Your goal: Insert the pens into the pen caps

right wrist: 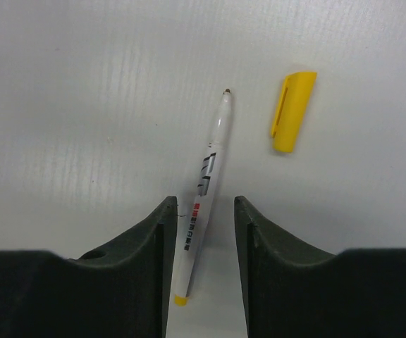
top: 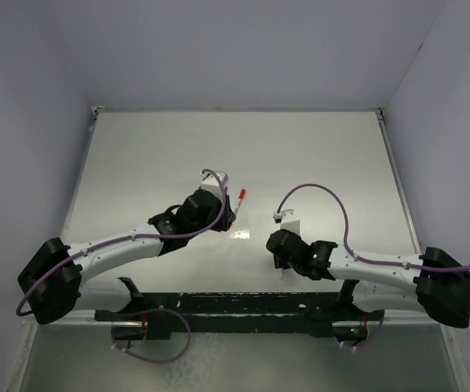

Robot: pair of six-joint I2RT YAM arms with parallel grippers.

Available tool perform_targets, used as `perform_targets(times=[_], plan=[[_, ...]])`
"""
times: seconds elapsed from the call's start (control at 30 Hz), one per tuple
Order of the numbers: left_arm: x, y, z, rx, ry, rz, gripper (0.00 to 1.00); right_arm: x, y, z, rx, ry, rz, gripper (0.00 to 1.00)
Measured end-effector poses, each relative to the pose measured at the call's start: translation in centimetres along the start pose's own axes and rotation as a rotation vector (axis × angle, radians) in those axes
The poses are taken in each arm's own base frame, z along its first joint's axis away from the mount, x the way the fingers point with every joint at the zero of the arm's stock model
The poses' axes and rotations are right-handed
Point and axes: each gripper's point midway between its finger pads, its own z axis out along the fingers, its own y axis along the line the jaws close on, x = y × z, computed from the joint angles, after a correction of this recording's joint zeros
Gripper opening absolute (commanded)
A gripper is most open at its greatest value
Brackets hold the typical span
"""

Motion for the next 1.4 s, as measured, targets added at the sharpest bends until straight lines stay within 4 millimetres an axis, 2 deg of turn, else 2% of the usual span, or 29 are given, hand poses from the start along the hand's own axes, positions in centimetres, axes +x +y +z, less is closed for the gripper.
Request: perform_targets(times=[0.23,0.33,0.57,0.73,1.07,1.4], plan=[[1.8,-4.1,-0.9,0.103,0.005,0.123,0.34,-0.1,0.4,0.4,-0.001,-0.002,0.015,0.39],[2.1,-5.0,-1.1,0.133,-0.005,0.139,0.34,0.0,0.5,0.6,0.000,-0.001,0.019,0.39],[3.0,-4.3,-1.1,0.135,-0.013,0.142,0.34,0.0,0.5,1.1,0.006,0.011,0.033,0.35],[2.5,-4.5,-1.6,0.152,-0.040,0.143,0.34,-0.1,0.8,1.5,-0.006,0.012,0.047,0.29],[1.9,-4.5,-2.1,0.163,-0.074,0.137,0.34,-0.2,1.3,1.7,-0.018,0.011,0.074,0.00],[2.4,-4.0,-2.3,0.159,-0.077,0.137,0.34,-0.6,1.2,1.4,-0.020,0.010,0.064,0.00]])
